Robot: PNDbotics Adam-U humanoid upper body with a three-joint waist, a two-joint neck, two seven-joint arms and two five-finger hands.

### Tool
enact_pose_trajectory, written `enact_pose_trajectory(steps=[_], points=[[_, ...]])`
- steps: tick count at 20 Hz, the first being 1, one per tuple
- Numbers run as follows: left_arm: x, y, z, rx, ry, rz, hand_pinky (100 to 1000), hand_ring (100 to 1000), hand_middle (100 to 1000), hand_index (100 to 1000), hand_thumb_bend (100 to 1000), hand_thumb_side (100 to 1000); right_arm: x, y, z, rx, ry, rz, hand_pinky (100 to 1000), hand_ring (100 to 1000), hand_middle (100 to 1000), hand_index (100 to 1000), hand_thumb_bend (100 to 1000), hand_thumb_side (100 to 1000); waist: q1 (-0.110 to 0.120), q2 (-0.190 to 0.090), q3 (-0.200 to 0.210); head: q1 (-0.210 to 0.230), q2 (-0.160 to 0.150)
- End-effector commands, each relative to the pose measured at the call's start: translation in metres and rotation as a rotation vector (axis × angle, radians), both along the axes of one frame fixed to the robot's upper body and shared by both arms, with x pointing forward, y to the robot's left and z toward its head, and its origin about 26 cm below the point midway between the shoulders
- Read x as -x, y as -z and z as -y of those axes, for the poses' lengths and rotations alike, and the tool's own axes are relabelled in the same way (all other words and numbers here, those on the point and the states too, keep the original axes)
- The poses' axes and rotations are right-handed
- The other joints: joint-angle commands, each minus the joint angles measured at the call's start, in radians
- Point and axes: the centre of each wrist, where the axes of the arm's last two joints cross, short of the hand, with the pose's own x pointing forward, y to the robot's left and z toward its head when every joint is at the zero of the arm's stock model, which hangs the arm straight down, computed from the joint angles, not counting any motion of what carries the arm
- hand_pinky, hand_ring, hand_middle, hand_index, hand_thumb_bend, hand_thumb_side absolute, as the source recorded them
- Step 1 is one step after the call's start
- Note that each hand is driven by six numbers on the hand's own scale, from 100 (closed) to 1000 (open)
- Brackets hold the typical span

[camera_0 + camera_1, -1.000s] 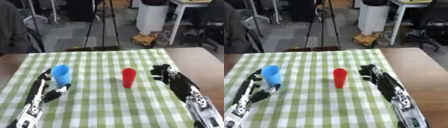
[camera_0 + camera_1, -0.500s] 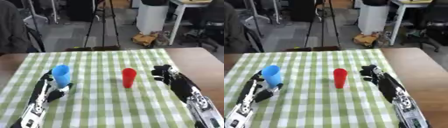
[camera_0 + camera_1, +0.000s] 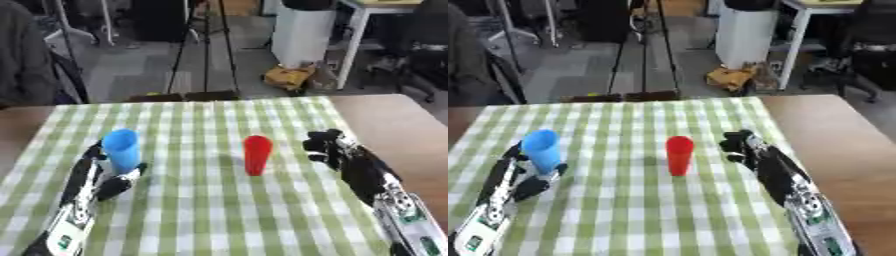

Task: Pour the contents of one cup into another cup.

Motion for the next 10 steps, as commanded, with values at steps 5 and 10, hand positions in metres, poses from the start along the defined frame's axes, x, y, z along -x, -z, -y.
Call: enact_pose_trajectory(steps=[5,10], points=[[-0.0091,-0.0151,0.0005,-0.021,-0.012,0.046,690,810,881,1000,628,506,-0.0026,-0.0084,0.0005,0.007,-0.009,0.027,875,874,761,874,100,997,-0.005,-0.010,-0.004,0.004,-0.002],[-0.0113,-0.0175,0.0020,-0.032,-0.017,0.055,687,802,868,1000,606,490,-0.0027,-0.0079,0.0000,0.007,-0.011,0.026,875,874,761,874,100,997,-0.007,-0.009,-0.007,0.006,-0.002]])
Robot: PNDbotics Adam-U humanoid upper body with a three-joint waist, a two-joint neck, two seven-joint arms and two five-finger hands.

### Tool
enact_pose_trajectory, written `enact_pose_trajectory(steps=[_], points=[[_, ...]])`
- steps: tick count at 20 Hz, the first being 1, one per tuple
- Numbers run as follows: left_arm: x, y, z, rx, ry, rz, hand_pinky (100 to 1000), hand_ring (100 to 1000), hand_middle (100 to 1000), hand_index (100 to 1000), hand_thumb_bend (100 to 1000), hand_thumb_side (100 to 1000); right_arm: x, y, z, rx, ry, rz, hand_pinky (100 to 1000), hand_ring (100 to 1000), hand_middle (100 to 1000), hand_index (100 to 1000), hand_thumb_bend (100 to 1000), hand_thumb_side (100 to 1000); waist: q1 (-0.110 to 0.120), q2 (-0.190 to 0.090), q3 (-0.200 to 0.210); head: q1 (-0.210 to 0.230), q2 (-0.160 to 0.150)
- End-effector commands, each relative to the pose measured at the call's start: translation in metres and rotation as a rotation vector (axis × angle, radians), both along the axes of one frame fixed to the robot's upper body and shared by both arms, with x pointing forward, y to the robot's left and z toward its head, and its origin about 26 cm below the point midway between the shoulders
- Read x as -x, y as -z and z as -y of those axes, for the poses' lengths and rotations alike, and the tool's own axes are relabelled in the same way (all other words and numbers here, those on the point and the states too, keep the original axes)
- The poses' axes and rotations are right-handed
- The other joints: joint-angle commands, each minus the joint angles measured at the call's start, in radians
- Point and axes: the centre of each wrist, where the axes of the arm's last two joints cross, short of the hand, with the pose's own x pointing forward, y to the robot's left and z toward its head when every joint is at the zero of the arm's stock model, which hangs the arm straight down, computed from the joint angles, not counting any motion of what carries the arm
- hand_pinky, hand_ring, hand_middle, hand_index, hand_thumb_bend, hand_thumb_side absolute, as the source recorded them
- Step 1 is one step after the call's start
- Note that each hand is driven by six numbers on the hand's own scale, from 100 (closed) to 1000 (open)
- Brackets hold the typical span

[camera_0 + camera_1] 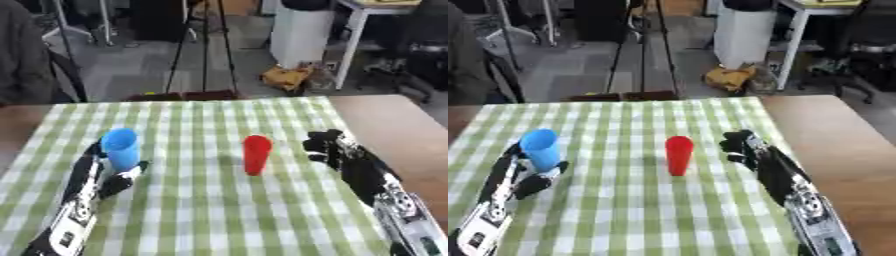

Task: Pour the contents of one cup into another cup.

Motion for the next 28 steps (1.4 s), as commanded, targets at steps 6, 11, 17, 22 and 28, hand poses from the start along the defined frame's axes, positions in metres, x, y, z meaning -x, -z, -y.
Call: enact_pose_trajectory(steps=[6,11,17,22,28], points=[[-0.0094,-0.0158,0.0013,-0.002,-0.037,0.063,658,750,811,926,479,428,-0.0028,-0.0081,0.0000,0.007,-0.010,0.025,875,874,761,873,100,995,-0.001,-0.007,-0.007,0.006,-0.003],[-0.0099,-0.0156,0.0026,0.016,-0.060,0.086,613,696,767,884,272,357,-0.0030,-0.0087,-0.0001,0.007,-0.011,0.027,875,874,761,873,100,994,0.002,-0.005,-0.009,0.006,-0.004],[-0.0100,-0.0147,0.0030,0.062,-0.092,0.103,538,608,689,816,100,300,-0.0031,-0.0093,-0.0001,0.007,-0.012,0.027,875,873,761,873,100,994,0.004,-0.003,-0.010,0.004,-0.006],[-0.0097,-0.0143,0.0037,0.092,-0.098,0.117,522,589,666,797,100,304,-0.0032,-0.0095,-0.0001,0.008,-0.012,0.028,875,873,761,873,100,993,0.006,-0.003,-0.010,0.003,-0.006],[-0.0084,-0.0161,0.0022,0.124,-0.096,0.133,516,580,657,792,100,309,-0.0033,-0.0098,0.0002,0.009,-0.012,0.029,875,873,761,873,100,990,0.006,-0.003,-0.007,0.001,-0.007]])
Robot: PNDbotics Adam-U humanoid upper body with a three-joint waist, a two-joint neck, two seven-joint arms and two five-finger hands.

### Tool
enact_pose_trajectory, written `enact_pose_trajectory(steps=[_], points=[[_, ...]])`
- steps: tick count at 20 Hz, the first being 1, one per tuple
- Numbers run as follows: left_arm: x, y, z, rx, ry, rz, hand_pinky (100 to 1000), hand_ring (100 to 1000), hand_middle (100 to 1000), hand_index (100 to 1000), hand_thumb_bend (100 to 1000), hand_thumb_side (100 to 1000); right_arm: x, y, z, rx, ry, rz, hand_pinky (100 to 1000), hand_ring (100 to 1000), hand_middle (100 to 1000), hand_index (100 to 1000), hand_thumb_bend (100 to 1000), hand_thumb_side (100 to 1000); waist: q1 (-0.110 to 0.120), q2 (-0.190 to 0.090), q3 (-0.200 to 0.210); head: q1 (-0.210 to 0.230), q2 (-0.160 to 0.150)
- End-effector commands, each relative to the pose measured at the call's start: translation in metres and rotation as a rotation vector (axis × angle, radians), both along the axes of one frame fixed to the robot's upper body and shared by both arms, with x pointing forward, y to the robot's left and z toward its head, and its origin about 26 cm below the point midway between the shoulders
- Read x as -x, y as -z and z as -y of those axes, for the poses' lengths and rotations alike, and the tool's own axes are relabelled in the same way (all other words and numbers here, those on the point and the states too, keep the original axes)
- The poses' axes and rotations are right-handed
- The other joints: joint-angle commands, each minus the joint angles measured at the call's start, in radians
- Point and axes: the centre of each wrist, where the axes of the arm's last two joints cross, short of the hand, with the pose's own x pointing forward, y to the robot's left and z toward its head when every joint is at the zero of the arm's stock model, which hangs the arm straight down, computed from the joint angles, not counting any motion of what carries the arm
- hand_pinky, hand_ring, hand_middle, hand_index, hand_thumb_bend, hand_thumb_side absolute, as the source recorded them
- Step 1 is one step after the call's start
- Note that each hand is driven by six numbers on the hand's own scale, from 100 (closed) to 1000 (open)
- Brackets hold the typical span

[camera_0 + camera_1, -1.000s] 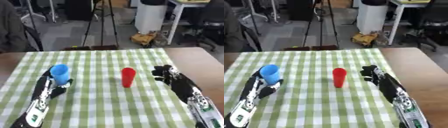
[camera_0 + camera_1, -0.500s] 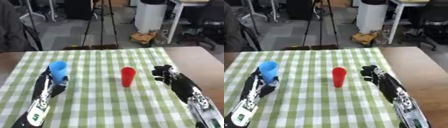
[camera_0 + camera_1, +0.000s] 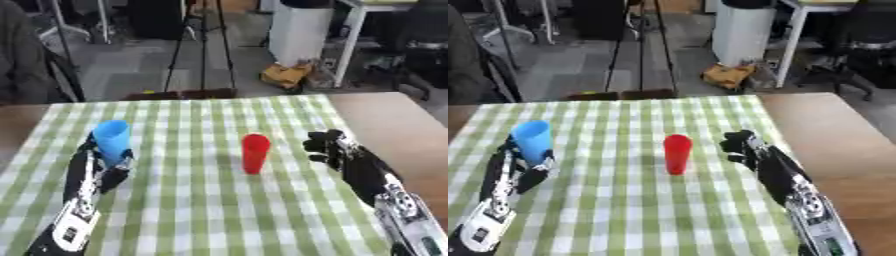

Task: Pour the contents of one cup into another cup.

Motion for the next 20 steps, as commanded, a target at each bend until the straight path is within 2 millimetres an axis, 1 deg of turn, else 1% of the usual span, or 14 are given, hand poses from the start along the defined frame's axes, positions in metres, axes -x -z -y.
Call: enact_pose_trajectory(steps=[1,8,14,19,20], points=[[-0.005,-0.017,-0.001,0.012,0.008,0.056,516,580,656,791,100,305,-0.003,-0.009,0.001,0.008,-0.006,0.029,875,873,760,873,100,990,0.002,-0.010,0.001,-0.001,-0.007],[-0.002,-0.032,-0.004,0.021,0.038,0.121,503,557,626,771,100,282,-0.003,-0.009,0.001,0.010,-0.004,0.030,875,872,760,873,100,986,0.001,-0.010,0.007,-0.004,-0.007],[0.007,-0.053,-0.010,0.020,0.079,0.201,486,528,591,744,100,239,-0.004,-0.009,0.002,0.019,-0.004,0.032,874,872,760,873,100,963,0.003,-0.008,0.011,-0.007,-0.008],[0.020,-0.072,-0.014,0.013,0.142,0.245,487,525,582,737,100,222,-0.006,-0.010,0.005,0.041,-0.005,0.034,874,871,760,873,100,911,0.009,-0.009,0.016,-0.013,-0.008],[0.023,-0.076,-0.015,0.010,0.155,0.250,487,524,579,735,100,219,-0.006,-0.010,0.005,0.050,-0.005,0.036,872,870,760,872,100,869,0.010,-0.009,0.018,-0.014,-0.008]])
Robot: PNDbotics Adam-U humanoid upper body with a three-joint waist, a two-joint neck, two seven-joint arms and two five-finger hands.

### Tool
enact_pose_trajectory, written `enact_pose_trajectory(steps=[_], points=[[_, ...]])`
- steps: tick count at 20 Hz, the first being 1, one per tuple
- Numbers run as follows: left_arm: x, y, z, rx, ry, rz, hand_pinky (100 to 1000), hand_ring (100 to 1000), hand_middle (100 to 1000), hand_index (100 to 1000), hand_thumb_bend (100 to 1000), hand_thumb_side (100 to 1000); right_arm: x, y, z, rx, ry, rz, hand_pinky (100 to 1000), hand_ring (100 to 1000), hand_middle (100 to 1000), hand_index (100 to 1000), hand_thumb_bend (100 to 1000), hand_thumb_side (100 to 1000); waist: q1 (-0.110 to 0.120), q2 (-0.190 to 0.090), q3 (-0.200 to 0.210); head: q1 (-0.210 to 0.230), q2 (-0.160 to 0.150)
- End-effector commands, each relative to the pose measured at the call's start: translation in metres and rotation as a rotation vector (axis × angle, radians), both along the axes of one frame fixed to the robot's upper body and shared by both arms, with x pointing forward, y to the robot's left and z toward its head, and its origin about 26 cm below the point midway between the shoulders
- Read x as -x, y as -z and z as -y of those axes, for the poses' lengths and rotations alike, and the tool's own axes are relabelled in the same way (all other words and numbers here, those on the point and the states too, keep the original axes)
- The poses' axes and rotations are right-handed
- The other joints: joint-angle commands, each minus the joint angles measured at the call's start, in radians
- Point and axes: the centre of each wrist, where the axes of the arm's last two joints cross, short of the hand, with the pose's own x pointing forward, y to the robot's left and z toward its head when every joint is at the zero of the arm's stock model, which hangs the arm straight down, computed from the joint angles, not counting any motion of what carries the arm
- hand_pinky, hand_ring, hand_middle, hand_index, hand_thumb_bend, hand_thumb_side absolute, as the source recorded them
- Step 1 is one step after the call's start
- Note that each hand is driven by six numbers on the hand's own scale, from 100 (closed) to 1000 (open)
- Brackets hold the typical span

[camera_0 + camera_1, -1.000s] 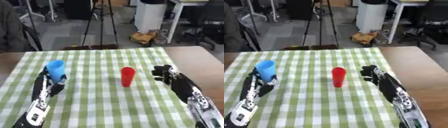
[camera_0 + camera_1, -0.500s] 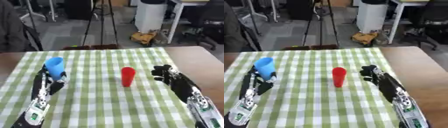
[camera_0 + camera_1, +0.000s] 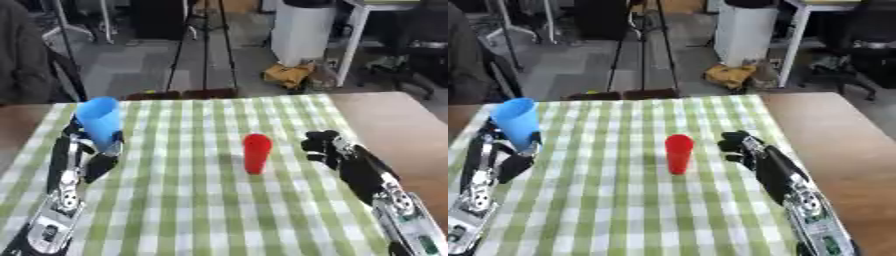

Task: Pour the contents of one cup into another cup.

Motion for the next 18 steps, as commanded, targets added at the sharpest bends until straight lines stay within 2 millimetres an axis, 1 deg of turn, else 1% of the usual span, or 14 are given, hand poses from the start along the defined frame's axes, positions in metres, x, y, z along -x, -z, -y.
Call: enact_pose_trajectory(steps=[1,3,4,5,6,7,8,9,10,11,12,16,18], points=[[0.006,-0.028,-0.006,-0.022,0.046,0.064,487,524,579,735,100,219,-0.005,-0.011,0.006,0.045,0.000,0.036,872,870,760,872,100,869,0.005,-0.010,0.003,-0.007,-0.008],[0.012,-0.033,-0.008,-0.019,0.064,0.068,487,522,577,733,100,217,-0.007,-0.009,0.007,0.068,0.000,0.035,864,864,759,872,100,817,0.008,-0.010,0.007,-0.010,-0.008],[0.016,-0.035,-0.009,-0.016,0.071,0.070,487,522,577,733,100,218,-0.009,-0.009,0.008,0.084,-0.002,0.036,863,864,759,872,119,795,0.010,-0.010,0.009,-0.012,-0.008],[0.018,-0.037,-0.009,-0.012,0.076,0.072,487,522,577,733,100,218,-0.010,-0.008,0.008,0.099,-0.003,0.036,863,864,759,872,119,795,0.011,-0.010,0.010,-0.013,-0.008],[0.021,-0.039,-0.010,-0.007,0.080,0.072,487,523,579,734,100,224,-0.012,-0.007,0.009,0.117,-0.005,0.037,860,863,759,872,164,755,0.012,-0.011,0.013,-0.014,-0.008],[0.023,-0.039,-0.010,-0.002,0.083,0.070,487,523,579,735,100,224,-0.014,-0.006,0.010,0.135,-0.006,0.037,859,863,759,872,184,737,0.014,-0.011,0.015,-0.015,-0.008],[0.025,-0.039,-0.010,0.002,0.085,0.067,488,523,580,735,100,229,-0.016,-0.006,0.011,0.155,-0.008,0.040,856,863,760,873,275,652,0.015,-0.011,0.017,-0.016,-0.010],[0.027,-0.038,-0.010,0.005,0.088,0.064,488,524,581,736,100,231,-0.018,-0.005,0.012,0.176,-0.012,0.044,854,863,760,876,305,614,0.016,-0.012,0.019,-0.017,-0.010],[0.029,-0.038,-0.010,0.008,0.091,0.063,489,524,581,737,100,233,-0.020,-0.004,0.013,0.198,-0.014,0.047,850,863,759,879,368,486,0.017,-0.012,0.020,-0.019,-0.010],[0.030,-0.038,-0.009,0.010,0.094,0.065,490,524,581,736,100,231,-0.022,-0.003,0.013,0.223,-0.016,0.051,849,864,760,882,383,425,0.017,-0.012,0.022,-0.021,-0.010],[0.031,-0.039,-0.009,0.012,0.098,0.069,491,524,580,736,100,232,-0.024,-0.002,0.014,0.246,-0.013,0.054,845,862,757,881,411,342,0.018,-0.012,0.023,-0.021,-0.010],[0.034,-0.041,-0.006,0.018,0.112,0.075,492,524,581,736,100,236,-0.032,0.003,0.015,0.317,0.027,0.068,841,863,759,884,451,279,0.022,-0.010,0.030,-0.025,-0.011],[0.035,-0.042,-0.005,0.020,0.117,0.076,493,524,580,736,100,239,-0.036,0.004,0.014,0.344,0.052,0.081,841,862,759,884,469,272,0.024,-0.009,0.034,-0.027,-0.011]])
